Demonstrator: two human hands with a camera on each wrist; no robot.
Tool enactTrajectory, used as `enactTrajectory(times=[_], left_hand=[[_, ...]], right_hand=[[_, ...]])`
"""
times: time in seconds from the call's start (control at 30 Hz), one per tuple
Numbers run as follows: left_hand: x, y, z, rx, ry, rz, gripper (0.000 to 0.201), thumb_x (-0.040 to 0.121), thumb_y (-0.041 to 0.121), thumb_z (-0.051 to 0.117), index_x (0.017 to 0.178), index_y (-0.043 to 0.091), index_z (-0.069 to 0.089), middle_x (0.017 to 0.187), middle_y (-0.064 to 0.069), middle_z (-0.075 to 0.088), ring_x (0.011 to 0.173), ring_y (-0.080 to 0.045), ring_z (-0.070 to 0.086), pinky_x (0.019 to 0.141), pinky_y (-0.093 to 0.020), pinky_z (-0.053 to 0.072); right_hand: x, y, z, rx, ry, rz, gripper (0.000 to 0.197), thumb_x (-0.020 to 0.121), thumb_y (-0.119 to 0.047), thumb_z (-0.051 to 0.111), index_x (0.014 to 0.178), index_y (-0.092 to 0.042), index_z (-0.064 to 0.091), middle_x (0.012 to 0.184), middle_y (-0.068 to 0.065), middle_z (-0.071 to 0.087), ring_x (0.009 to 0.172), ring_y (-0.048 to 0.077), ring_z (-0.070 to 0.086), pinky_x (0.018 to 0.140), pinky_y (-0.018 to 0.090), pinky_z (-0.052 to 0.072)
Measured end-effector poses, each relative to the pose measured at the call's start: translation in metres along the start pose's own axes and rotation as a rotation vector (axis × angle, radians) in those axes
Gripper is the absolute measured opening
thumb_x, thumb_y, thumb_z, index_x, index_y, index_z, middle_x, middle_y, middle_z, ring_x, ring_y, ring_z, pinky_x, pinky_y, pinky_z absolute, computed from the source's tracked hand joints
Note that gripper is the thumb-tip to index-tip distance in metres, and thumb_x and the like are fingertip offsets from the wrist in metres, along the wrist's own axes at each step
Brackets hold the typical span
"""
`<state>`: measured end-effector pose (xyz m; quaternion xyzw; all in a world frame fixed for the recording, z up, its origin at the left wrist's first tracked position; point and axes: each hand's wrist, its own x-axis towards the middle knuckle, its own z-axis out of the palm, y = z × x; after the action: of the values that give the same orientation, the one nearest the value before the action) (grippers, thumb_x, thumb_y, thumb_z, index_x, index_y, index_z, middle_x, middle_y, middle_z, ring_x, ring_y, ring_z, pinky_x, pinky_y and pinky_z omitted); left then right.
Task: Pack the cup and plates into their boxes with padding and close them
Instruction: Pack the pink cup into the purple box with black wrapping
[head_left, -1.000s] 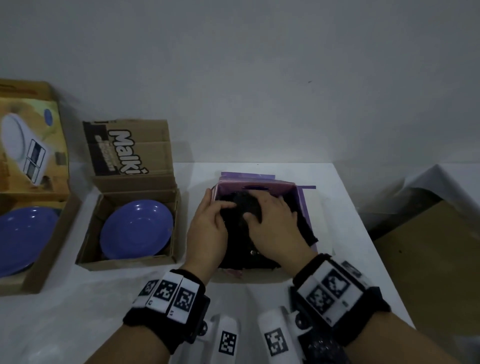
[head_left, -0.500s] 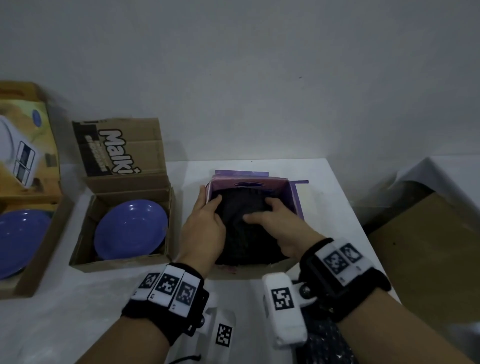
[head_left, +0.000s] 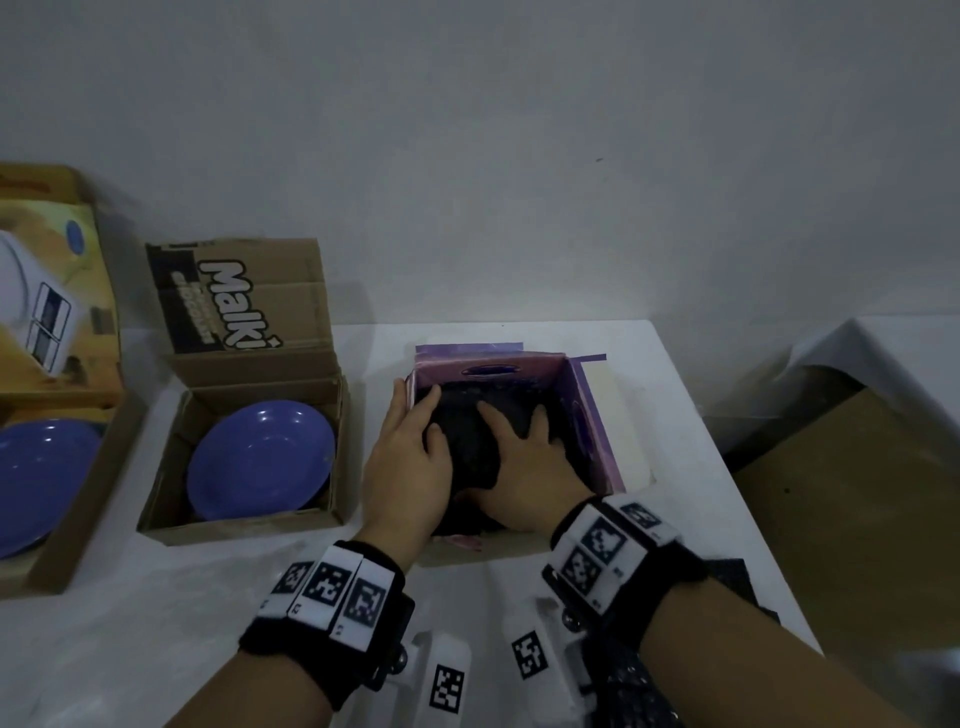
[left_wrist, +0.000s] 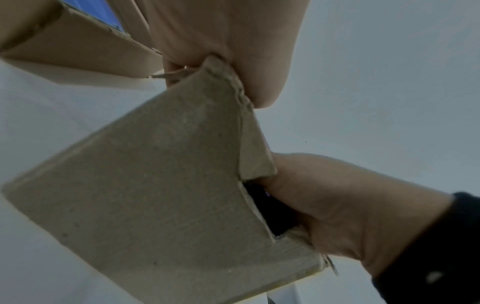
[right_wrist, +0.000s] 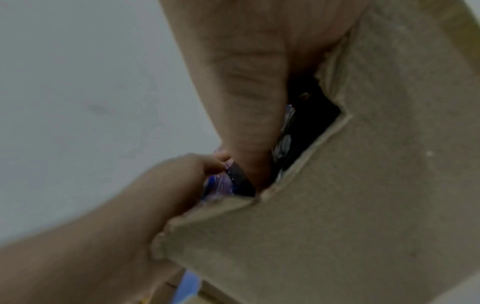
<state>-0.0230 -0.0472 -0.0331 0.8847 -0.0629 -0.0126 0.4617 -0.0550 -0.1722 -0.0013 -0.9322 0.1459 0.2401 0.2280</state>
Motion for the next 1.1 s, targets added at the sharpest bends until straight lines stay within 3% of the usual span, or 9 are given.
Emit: enactTrajectory(times=[0.17,0.27,0.43,0.57,0.7,0.8,0.93,1.03,1.1], left_hand=[[-0.001,0.0,-0.004,0.038,-0.022,0.034,0.05,0.097,0.019,0.041,0.145,0.033,0.033,0.159,0.006,0.014,0.141,-0.016,0.025,0.1,-0.022,0.026],[0.006,0.0,-0.009,-0.142,-0.003,0.039,0.053,0.099,0.017,0.04,0.147,0.034,0.026,0.157,0.005,0.018,0.143,-0.01,0.017,0.107,-0.018,0.017],[0.011,0.002,-0.009,-0.31,0.026,-0.012,0.043,0.101,0.015,0.034,0.141,0.029,0.039,0.134,0.016,0.046,0.118,0.003,0.042,0.092,-0.006,0.03],[0.009,0.004,-0.007,-0.227,0.045,-0.026,0.043,0.101,0.018,0.033,0.141,0.033,0.038,0.134,0.01,0.051,0.108,0.0,0.045,0.086,-0.008,0.031],[0.009,0.006,-0.01,-0.185,0.063,-0.019,0.044,0.1,0.014,0.034,0.139,0.032,0.039,0.13,0.007,0.055,0.103,-0.004,0.048,0.081,-0.006,0.03],[0.007,0.006,-0.01,-0.197,0.06,-0.016,0.043,0.1,0.015,0.033,0.137,0.034,0.04,0.124,0.01,0.055,0.101,-0.004,0.05,0.079,-0.008,0.032],[0.008,0.005,-0.008,-0.205,0.058,-0.036,0.043,0.1,0.016,0.033,0.136,0.037,0.04,0.124,0.007,0.057,0.099,-0.007,0.051,0.081,-0.014,0.035],[0.009,0.006,-0.007,-0.186,0.06,-0.051,0.044,0.099,0.016,0.033,0.137,0.037,0.039,0.123,0.003,0.06,0.095,-0.012,0.054,0.078,-0.018,0.037],[0.008,0.006,-0.008,-0.175,0.059,-0.052,0.043,0.099,0.017,0.033,0.138,0.036,0.039,0.124,0.003,0.059,0.094,-0.009,0.052,0.077,-0.016,0.035]], right_hand=[[0.006,-0.014,0.009,-0.187,0.134,0.06,0.095,0.08,-0.055,0.061,0.146,-0.043,-0.006,0.155,0.019,-0.013,0.136,0.045,0.013,0.104,0.053,0.033],[0.003,-0.015,-0.004,-0.327,0.209,-0.043,0.1,0.073,-0.064,0.062,0.146,-0.041,-0.001,0.155,0.016,-0.007,0.14,0.04,0.006,0.104,0.058,0.026],[0.017,-0.024,-0.003,-0.28,-0.019,-0.08,0.082,0.076,-0.051,0.065,0.14,-0.047,0.014,0.152,0.007,-0.006,0.14,0.041,-0.009,0.101,0.068,0.028],[0.022,-0.027,0.016,-0.392,0.13,-0.048,0.073,0.078,-0.053,0.061,0.137,-0.042,0.02,0.15,0.011,0.003,0.138,0.043,0.0,0.096,0.067,0.03],[0.025,-0.023,-0.009,-0.231,-0.09,-0.081,0.094,0.077,-0.051,0.064,0.144,-0.047,-0.001,0.156,0.01,-0.015,0.14,0.042,-0.019,0.109,0.066,0.015],[0.022,-0.013,-0.054,-0.145,-0.227,-0.161,0.116,0.07,-0.044,0.075,0.143,-0.047,-0.015,0.159,0.006,-0.008,0.143,0.036,-0.017,0.115,0.057,0.008],[0.018,-0.002,-0.059,-0.22,-0.305,-0.205,0.118,0.067,-0.034,0.081,0.144,-0.051,-0.008,0.159,0.001,0.001,0.144,0.029,0.012,0.115,0.047,0.024],[0.016,-0.001,-0.036,-0.27,-0.275,-0.168,0.11,0.076,-0.026,0.077,0.145,-0.049,-0.005,0.157,0.005,-0.019,0.144,0.035,-0.01,0.116,0.051,0.013],[0.012,0.0,-0.037,-0.28,-0.266,-0.182,0.109,0.077,-0.03,0.076,0.145,-0.048,-0.007,0.157,0.005,-0.02,0.144,0.035,-0.01,0.116,0.05,0.012]])
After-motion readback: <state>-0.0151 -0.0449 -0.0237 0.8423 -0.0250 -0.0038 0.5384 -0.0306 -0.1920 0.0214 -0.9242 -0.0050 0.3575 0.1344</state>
